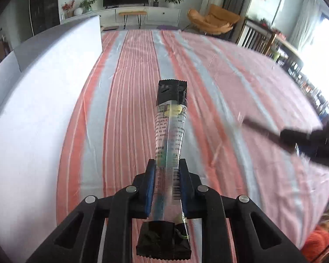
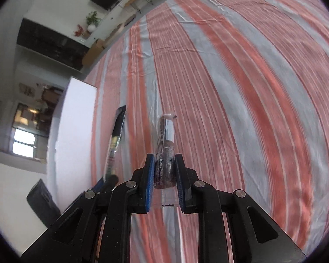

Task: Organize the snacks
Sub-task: 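Carry both sticks into the white box and open both tools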

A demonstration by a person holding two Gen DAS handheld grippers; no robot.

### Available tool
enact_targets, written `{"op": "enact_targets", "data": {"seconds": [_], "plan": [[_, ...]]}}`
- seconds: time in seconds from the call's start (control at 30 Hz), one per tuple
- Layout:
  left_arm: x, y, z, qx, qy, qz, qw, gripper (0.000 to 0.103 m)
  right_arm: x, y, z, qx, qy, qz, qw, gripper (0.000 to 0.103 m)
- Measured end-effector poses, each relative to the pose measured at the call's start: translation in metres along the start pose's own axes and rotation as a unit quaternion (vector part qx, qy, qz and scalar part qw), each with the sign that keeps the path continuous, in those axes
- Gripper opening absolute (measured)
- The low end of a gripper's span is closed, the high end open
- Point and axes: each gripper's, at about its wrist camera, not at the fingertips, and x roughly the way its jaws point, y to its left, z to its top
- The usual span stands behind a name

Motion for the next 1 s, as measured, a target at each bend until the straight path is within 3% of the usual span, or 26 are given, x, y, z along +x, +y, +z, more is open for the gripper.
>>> {"op": "enact_targets", "data": {"seconds": [0.03,0.07,0.13,0.17,0.27,0.37,0.47,0.57,0.63,0.67,0.7,0.77,0.87,0.93,1.0], "plan": [[-0.01,0.001,0.0,0.002,-0.012,-0.003,0.9999,0.019,-0.006,0.0,-0.007,0.004,-0.006,0.012,1.0,0.017],[-0.027,0.0,0.0,0.006,-0.026,-0.011,0.9996,0.019,-0.011,0.0,-0.012,0.009,-0.011,0.025,1.0,0.006],[-0.053,0.002,0.0,0.003,-0.044,-0.03,0.9986,0.019,-0.021,0.001,-0.022,0.026,-0.018,0.056,0.998,0.006],[-0.069,0.003,0.0,0.005,-0.058,-0.032,0.9978,0.019,-0.024,0.007,-0.026,0.017,-0.021,0.044,0.999,0.006],[-0.096,0.01,-0.002,0.0,-0.071,-0.039,0.9967,0.019,-0.017,0.027,-0.035,-0.084,-0.018,-0.086,0.993,0.009],[-0.118,0.017,-0.007,-0.009,-0.086,-0.04,0.9955,0.019,0.0,0.04,-0.045,-0.108,0.029,-0.075,0.991,0.013],[-0.134,0.018,-0.013,-0.005,-0.094,-0.04,0.9948,0.019,0.025,0.067,-0.055,-0.167,0.05,-0.097,0.98,0.02],[-0.148,0.022,-0.013,0.003,-0.097,-0.045,0.9942,0.019,0.055,0.077,-0.063,-0.206,0.053,-0.191,0.958,0.035],[-0.161,0.027,-0.013,0.001,-0.104,-0.049,0.9934,0.019,0.066,0.073,-0.067,-0.209,0.066,-0.207,0.953,0.028],[-0.17,0.034,-0.013,-0.001,-0.11,-0.049,0.9927,0.019,0.064,0.075,-0.068,-0.222,0.057,-0.213,0.95,0.019],[-0.179,0.041,-0.012,-0.004,-0.117,-0.047,0.992,0.019,0.063,0.073,-0.068,-0.217,0.062,-0.207,0.952,0.018],[-0.197,0.06,-0.01,-0.012,-0.128,-0.036,0.991,0.019,0.05,0.069,-0.065,-0.175,0.058,-0.165,0.969,0.018],[-0.222,0.105,-0.004,-0.036,-0.15,0.014,0.988,0.019,0.012,0.099,-0.066,-0.163,0.031,-0.077,0.983,0.018],[-0.23,0.135,-0.002,-0.053,-0.153,0.053,0.9853,0.019,-0.011,0.144,-0.069,-0.177,0.021,0.0,0.984,0.018],[-0.228,0.162,0.0,-0.062,-0.148,0.091,0.983,0.019,-0.021,0.193,-0.08,-0.204,0.019,0.053,0.977,0.018]]}}
